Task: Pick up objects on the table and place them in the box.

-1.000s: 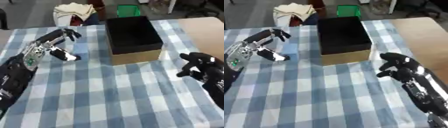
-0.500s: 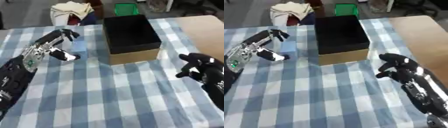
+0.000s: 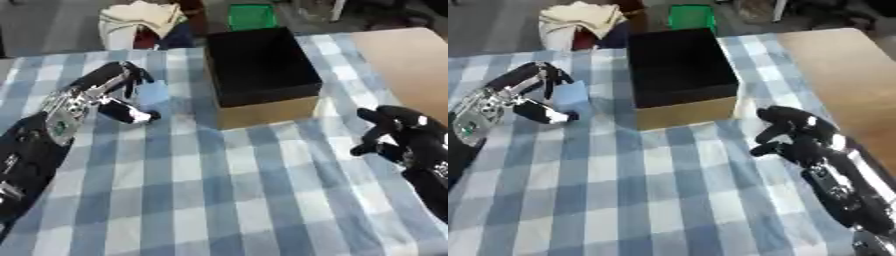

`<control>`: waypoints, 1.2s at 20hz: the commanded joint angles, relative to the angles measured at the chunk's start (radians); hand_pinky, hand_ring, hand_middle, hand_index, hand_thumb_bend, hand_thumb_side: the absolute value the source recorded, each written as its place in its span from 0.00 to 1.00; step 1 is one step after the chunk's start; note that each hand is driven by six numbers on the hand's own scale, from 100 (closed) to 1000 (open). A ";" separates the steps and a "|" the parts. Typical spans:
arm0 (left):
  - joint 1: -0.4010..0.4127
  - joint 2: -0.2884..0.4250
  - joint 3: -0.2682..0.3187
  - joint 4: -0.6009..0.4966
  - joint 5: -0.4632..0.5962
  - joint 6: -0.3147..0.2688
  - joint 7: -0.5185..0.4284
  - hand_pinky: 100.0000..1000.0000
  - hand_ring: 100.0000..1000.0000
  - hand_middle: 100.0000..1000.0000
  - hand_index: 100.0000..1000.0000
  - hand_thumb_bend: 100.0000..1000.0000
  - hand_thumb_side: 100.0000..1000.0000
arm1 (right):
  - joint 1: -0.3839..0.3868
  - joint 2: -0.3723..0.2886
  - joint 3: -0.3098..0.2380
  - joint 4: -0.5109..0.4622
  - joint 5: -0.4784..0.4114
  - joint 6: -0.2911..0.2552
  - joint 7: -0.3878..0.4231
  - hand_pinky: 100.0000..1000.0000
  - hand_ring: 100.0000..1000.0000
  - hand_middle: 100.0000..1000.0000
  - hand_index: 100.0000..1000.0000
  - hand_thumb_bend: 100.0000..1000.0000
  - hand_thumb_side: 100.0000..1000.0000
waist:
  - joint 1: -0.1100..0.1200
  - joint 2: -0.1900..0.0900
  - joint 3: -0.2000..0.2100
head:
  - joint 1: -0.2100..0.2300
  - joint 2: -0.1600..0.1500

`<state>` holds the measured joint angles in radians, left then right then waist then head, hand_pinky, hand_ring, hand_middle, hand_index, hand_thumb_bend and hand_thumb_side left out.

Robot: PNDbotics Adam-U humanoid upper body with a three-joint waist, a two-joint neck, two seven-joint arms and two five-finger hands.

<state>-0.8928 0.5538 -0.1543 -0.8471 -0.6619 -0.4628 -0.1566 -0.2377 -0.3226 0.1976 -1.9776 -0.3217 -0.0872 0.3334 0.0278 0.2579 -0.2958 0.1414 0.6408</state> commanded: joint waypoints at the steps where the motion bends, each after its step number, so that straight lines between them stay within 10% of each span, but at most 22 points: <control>1: -0.018 0.021 0.005 -0.034 0.033 0.000 0.001 0.76 0.22 0.09 0.45 0.42 0.21 | -0.007 -0.012 -0.007 -0.022 0.000 -0.002 -0.001 0.67 1.00 0.59 0.87 0.00 0.56 | -0.005 -0.022 0.001 | -0.001 -0.011; 24: -0.098 0.049 -0.020 -0.187 0.502 0.137 0.055 0.81 0.26 0.11 0.45 0.17 0.13 | -0.048 -0.008 0.035 -0.022 -0.031 -0.008 0.047 0.67 1.00 0.59 0.87 0.00 0.55 | -0.010 -0.013 -0.083 | 0.036 -0.058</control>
<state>-0.9618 0.5671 -0.1754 -1.0171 -0.1845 -0.3352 -0.1097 -0.2747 -0.3223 0.2309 -1.9776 -0.3447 -0.0944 0.3723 0.0195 0.2619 -0.3822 0.1730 0.5978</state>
